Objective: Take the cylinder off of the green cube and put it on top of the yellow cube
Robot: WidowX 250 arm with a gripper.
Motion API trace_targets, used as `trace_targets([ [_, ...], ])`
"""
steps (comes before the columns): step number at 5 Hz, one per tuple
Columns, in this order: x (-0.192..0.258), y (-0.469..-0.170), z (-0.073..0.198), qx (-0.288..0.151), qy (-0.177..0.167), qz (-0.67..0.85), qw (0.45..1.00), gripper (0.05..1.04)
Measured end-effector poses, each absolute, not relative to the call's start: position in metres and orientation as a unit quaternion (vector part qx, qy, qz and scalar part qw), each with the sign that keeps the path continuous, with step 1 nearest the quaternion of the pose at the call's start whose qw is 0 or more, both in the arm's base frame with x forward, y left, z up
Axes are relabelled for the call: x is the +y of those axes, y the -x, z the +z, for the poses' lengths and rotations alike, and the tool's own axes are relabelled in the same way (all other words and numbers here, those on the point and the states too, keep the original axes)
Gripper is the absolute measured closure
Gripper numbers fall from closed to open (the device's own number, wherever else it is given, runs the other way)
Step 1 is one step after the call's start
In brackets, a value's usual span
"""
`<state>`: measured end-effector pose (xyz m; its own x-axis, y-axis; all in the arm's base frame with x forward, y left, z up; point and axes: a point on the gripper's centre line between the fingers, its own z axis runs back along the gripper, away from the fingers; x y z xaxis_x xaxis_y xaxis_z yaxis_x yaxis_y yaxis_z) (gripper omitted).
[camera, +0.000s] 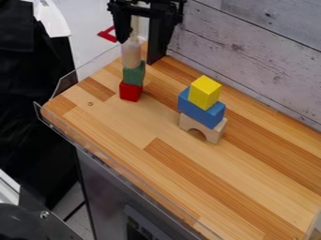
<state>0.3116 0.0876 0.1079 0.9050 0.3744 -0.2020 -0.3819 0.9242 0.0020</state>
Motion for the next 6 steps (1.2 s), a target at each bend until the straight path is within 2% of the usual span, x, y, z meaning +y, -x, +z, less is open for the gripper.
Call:
trace_targets([
  [1,0.097,-0.314,0.115,0.09,0.014,0.205,0.975,0.084],
  [4,0.119,-0.307,0.085,0.138,0.021,0.234,0.962,0.086],
  [6,0.116,-0.305,0.082,0.144,0.024,0.231,0.962,0.085],
])
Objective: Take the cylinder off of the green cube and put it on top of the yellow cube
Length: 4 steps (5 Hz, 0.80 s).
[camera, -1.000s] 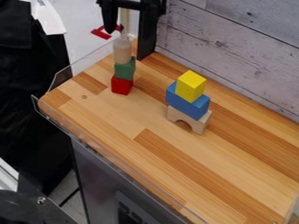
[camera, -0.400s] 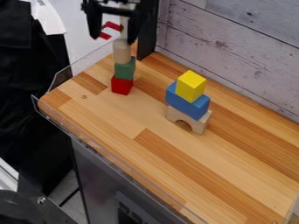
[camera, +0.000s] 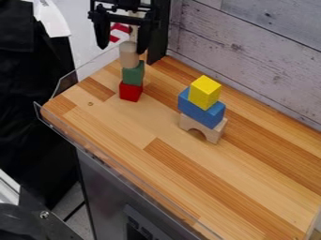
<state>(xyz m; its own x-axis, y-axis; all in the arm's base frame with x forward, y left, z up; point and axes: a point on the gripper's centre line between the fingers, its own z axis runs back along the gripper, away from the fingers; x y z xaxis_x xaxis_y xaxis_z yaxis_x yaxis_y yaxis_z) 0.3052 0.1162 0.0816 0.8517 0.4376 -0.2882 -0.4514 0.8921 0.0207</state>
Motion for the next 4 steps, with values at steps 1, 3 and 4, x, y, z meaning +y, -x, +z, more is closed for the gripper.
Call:
trace_targets([
  [1,0.1114,-0.306,0.0795,0.144,0.025,0.226,0.963,0.085],
  [3,0.1083,-0.3037,0.0717,0.143,0.032,0.228,0.962,0.401],
  [4,0.1078,-0.3039,0.0717,0.143,0.033,0.23,0.962,0.547],
])
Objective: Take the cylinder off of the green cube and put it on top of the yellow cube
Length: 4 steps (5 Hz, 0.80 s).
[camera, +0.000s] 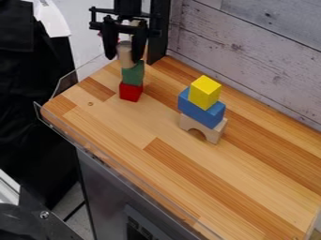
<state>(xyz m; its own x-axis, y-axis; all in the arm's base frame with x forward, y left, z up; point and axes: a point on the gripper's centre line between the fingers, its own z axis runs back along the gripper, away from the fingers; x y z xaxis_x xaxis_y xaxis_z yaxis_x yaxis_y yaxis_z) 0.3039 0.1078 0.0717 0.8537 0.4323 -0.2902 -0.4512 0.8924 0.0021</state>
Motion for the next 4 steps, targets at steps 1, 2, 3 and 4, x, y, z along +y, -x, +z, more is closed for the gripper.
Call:
trace_targets([
  [1,0.108,-0.303,0.082,0.134,0.031,0.229,0.964,0.547],
  [2,0.103,-0.299,0.113,0.11,0.029,0.216,0.97,0.547],
  [3,0.078,-0.302,0.145,0.068,0.045,0.166,0.983,0.547],
  [4,0.045,-0.305,0.149,0.074,0.042,0.099,0.991,0.547],
])
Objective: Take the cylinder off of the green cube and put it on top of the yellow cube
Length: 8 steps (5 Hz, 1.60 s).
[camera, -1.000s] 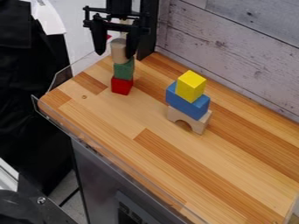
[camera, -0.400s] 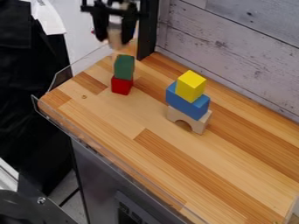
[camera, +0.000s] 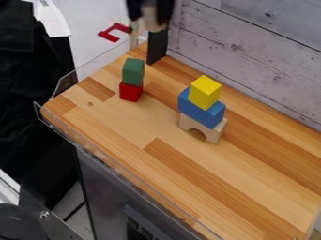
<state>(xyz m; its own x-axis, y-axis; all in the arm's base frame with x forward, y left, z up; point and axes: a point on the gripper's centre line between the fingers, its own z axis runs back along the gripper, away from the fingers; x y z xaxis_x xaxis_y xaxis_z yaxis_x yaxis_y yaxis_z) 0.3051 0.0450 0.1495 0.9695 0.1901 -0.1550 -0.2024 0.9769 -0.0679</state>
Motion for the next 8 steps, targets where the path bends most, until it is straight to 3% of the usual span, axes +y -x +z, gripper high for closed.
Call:
trace_targets([
  [2,0.0,-0.298,0.137,0.101,0.039,0.028,0.994,0.547],
  [5,-0.013,-0.296,0.134,0.106,0.028,0.004,0.994,0.547],
  [8,-0.036,-0.297,0.109,0.139,0.012,-0.029,0.99,0.547],
])
